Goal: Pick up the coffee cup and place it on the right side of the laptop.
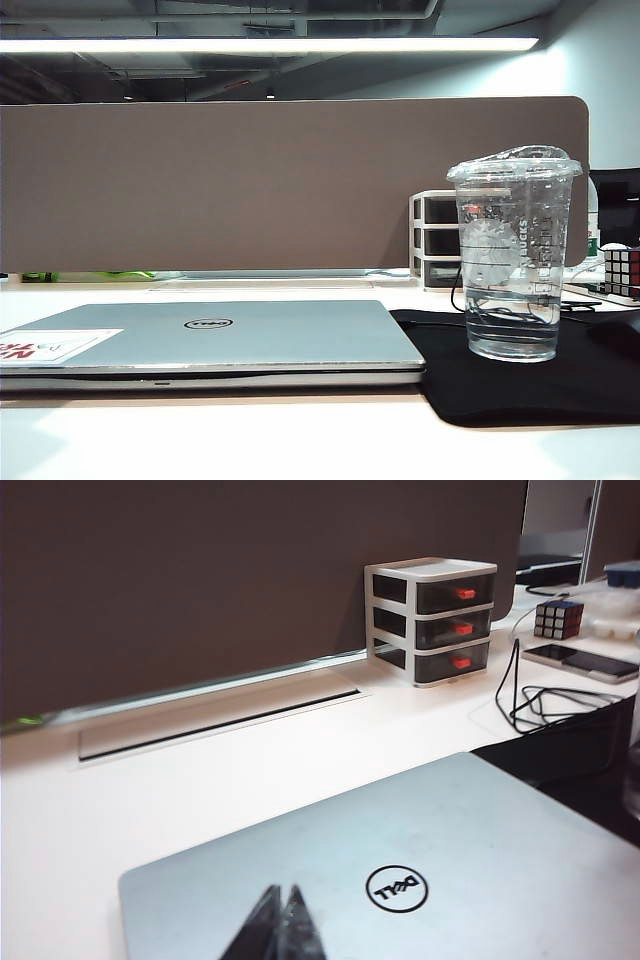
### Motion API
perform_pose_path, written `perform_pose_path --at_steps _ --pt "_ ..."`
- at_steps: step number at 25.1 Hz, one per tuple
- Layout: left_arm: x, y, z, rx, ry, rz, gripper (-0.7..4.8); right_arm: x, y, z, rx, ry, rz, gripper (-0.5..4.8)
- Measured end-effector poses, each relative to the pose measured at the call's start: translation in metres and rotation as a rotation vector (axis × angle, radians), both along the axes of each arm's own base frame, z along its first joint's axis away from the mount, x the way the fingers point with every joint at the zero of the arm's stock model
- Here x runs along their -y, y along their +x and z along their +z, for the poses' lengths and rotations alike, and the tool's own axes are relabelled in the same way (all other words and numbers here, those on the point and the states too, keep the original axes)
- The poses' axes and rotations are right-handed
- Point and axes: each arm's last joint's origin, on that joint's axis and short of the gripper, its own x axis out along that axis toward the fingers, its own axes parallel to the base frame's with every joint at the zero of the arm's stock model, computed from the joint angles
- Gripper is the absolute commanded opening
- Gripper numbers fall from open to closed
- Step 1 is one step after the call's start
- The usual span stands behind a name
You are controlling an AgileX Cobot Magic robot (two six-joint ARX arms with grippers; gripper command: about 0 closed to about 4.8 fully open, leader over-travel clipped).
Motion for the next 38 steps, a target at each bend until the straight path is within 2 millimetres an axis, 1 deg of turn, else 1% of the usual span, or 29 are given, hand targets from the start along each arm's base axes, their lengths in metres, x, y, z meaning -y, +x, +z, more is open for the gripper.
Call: perform_pose_path --at_steps 7,10,15,20,23,25,30,38 --pt "-0.007 0.003 0.000 0.004 0.011 0.098 -0.06 0.000 0.000 0.000 0.022 -0.041 -0.008 -0.01" --pt "-0.019 0.005 0.000 -0.006 -0.017 0.196 -0.06 0.002 0.001 0.000 0.026 -0.050 -0.056 -0.01" --pt "-0.032 0.006 0.004 0.021 -0.054 0.212 -0.06 0.003 0.002 0.004 0.067 -0.050 -0.114 -0.01" --pt "-0.046 0.005 0.004 0.008 -0.115 0.331 -0.06 0.006 0.003 0.007 0.092 -0.051 -0.207 -0.01" --pt "-0.048 0.004 0.004 0.004 -0.139 0.354 -0.05 0.007 0.003 0.007 0.099 -0.061 -0.255 -0.01" --pt "-0.048 0.004 0.004 0.001 -0.145 0.353 -0.05 0.008 0.003 0.010 0.139 -0.080 -0.280 -0.01" --pt "-0.048 0.005 0.003 -0.007 -0.145 0.341 -0.05 0.008 0.003 0.016 0.197 -0.072 -0.290 -0.01" --pt "-0.048 0.005 -0.006 -0.102 -0.150 0.335 -0.05 0.008 0.003 0.016 0.201 -0.070 -0.301 -0.01"
